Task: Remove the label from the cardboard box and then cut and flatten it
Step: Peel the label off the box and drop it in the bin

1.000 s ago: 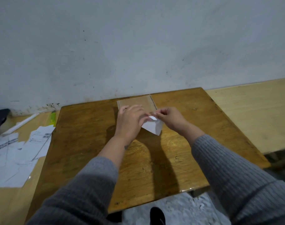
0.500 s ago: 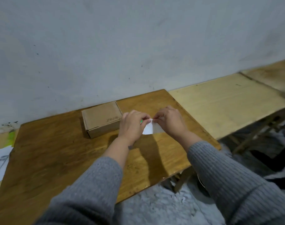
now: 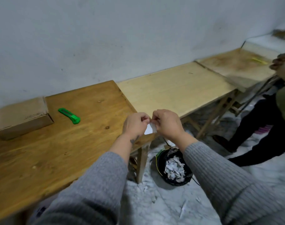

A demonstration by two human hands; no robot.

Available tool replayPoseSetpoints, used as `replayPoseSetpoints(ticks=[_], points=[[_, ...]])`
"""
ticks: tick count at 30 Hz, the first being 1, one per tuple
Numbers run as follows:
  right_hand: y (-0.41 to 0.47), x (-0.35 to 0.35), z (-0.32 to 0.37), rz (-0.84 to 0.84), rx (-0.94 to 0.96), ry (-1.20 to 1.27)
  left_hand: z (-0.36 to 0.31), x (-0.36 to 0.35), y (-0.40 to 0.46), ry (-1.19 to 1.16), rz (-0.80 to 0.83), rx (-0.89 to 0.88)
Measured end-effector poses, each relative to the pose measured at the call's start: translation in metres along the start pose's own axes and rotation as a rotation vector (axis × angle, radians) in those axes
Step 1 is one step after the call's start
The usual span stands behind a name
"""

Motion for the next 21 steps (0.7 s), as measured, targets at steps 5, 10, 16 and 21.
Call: replayPoseSetpoints(ticks=[5, 10, 16, 21], points=[[-0.022, 0.014, -0.054, -0.058, 0.014, 0.008, -0.022, -0.057, 0.008, -0.128, 0.032, 0.1], [-0.029, 0.021, -0.098, -0.084, -0.093, 0.154, -0.032, -0.075, 0.021, -0.199, -0.12, 0.184], [-0.038, 0.028, -0.163, -0.143, -0.324, 0.248, -0.007, -0.06, 0.033, -0.205, -0.369, 0.37], [-0.022, 0.019, -0.193, -0.124, -0.455, 0.409, -0.029, -0.097, 0.066, -0.089, -0.159, 0.187]])
Point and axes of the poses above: each hand's wrist, its own y-axis towards the middle knuckle, its own x-axis out of the back of the hand, z = x × y, the point moved 8 cm from there along y, towards the middle knuckle
